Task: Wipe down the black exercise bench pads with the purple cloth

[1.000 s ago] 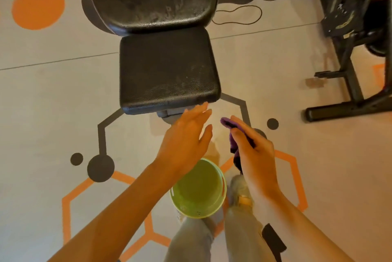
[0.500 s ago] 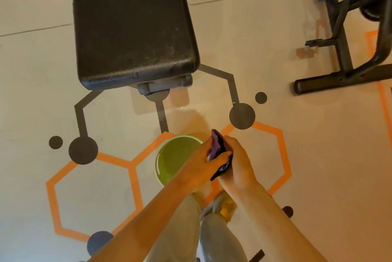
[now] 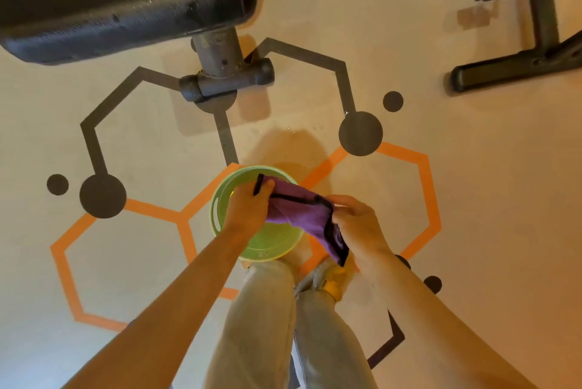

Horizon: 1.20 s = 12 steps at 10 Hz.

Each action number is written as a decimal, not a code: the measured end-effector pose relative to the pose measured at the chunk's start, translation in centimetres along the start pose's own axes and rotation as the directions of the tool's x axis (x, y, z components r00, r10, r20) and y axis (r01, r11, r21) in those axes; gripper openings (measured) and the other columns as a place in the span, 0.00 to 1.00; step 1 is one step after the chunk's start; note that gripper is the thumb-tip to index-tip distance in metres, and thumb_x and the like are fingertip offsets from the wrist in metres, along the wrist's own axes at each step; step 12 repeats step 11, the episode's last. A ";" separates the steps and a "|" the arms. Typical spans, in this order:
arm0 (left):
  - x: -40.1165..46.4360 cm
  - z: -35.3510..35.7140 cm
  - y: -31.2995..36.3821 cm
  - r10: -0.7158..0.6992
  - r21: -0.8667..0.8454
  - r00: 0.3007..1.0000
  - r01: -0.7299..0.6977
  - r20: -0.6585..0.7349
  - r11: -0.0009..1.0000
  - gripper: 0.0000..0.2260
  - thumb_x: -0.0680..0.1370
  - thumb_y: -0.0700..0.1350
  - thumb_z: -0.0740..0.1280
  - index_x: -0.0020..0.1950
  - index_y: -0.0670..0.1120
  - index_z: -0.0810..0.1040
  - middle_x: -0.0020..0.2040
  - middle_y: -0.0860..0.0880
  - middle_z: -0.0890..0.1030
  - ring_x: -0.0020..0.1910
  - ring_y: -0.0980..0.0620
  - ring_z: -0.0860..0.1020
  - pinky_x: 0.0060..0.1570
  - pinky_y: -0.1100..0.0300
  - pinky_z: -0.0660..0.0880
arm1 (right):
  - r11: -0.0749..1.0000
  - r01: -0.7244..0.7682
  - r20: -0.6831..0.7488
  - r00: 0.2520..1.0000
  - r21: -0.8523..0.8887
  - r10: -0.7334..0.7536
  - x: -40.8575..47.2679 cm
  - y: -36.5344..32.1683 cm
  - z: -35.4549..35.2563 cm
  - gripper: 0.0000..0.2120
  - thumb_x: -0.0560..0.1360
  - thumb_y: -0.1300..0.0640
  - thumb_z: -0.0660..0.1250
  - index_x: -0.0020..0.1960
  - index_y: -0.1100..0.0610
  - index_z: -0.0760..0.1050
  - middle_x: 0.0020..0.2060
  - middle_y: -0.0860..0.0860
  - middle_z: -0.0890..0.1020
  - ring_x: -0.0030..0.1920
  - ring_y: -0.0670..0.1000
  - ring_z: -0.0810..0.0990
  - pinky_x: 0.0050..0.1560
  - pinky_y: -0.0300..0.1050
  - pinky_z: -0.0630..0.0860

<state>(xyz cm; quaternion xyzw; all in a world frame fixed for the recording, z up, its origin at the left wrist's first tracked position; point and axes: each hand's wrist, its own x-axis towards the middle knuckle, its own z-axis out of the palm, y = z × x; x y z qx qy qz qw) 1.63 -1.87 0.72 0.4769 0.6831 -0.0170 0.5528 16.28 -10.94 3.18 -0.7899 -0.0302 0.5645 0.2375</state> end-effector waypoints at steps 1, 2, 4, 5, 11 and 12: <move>2.0 1.3 -2.5 0.026 0.106 1.000 -0.027 0.014 0.994 0.13 0.80 0.44 0.65 0.35 0.49 0.74 0.31 0.49 0.75 0.34 0.49 0.72 0.34 0.57 0.64 | 0.971 0.091 -0.047 0.993 -0.223 -0.104 2.9 2.1 -0.2 0.13 0.74 0.69 0.58 0.56 0.61 0.74 0.45 0.54 0.77 0.46 0.55 0.75 0.37 0.36 0.71; 3.7 2.9 -4.4 -0.005 0.091 0.999 0.008 -0.038 0.996 0.09 0.79 0.49 0.68 0.51 0.43 0.79 0.41 0.48 0.80 0.38 0.51 0.76 0.30 0.67 0.66 | 0.951 0.104 -0.031 0.993 -0.293 -0.118 5.8 4.4 0.1 0.11 0.75 0.67 0.62 0.57 0.61 0.68 0.41 0.51 0.74 0.42 0.52 0.72 0.30 0.30 0.65; 6.5 4.3 -7.2 -0.015 0.044 0.996 0.011 0.093 0.999 0.21 0.71 0.41 0.77 0.56 0.43 0.69 0.49 0.45 0.82 0.43 0.49 0.81 0.42 0.61 0.76 | 0.954 0.111 0.028 0.994 -0.279 -0.107 10.1 7.2 1.6 0.11 0.70 0.71 0.64 0.46 0.60 0.66 0.38 0.51 0.71 0.39 0.51 0.71 0.28 0.30 0.67; 7.5 4.3 -8.1 0.058 0.102 0.998 -0.057 -0.008 0.993 0.18 0.72 0.36 0.74 0.53 0.47 0.67 0.51 0.44 0.81 0.48 0.43 0.80 0.45 0.54 0.76 | 0.940 0.139 -0.047 0.986 -0.313 -0.161 12.0 8.3 2.3 0.13 0.69 0.75 0.59 0.43 0.59 0.73 0.42 0.54 0.76 0.43 0.53 0.73 0.32 0.26 0.66; 7.1 5.0 -5.8 0.133 0.397 0.990 -0.140 0.045 0.907 0.15 0.79 0.39 0.62 0.64 0.46 0.79 0.65 0.43 0.78 0.55 0.43 0.78 0.46 0.60 0.68 | 0.858 0.122 0.071 0.992 -0.499 -0.100 10.7 8.8 2.9 0.20 0.77 0.60 0.58 0.69 0.57 0.70 0.64 0.57 0.76 0.59 0.59 0.77 0.48 0.43 0.71; 7.1 5.0 -5.8 0.133 0.397 0.990 -0.140 0.045 0.907 0.15 0.79 0.39 0.62 0.64 0.46 0.79 0.65 0.43 0.78 0.55 0.43 0.78 0.46 0.60 0.68 | 0.858 0.122 0.071 0.992 -0.499 -0.100 10.7 8.8 2.9 0.20 0.77 0.60 0.58 0.69 0.57 0.70 0.64 0.57 0.76 0.59 0.59 0.77 0.48 0.43 0.71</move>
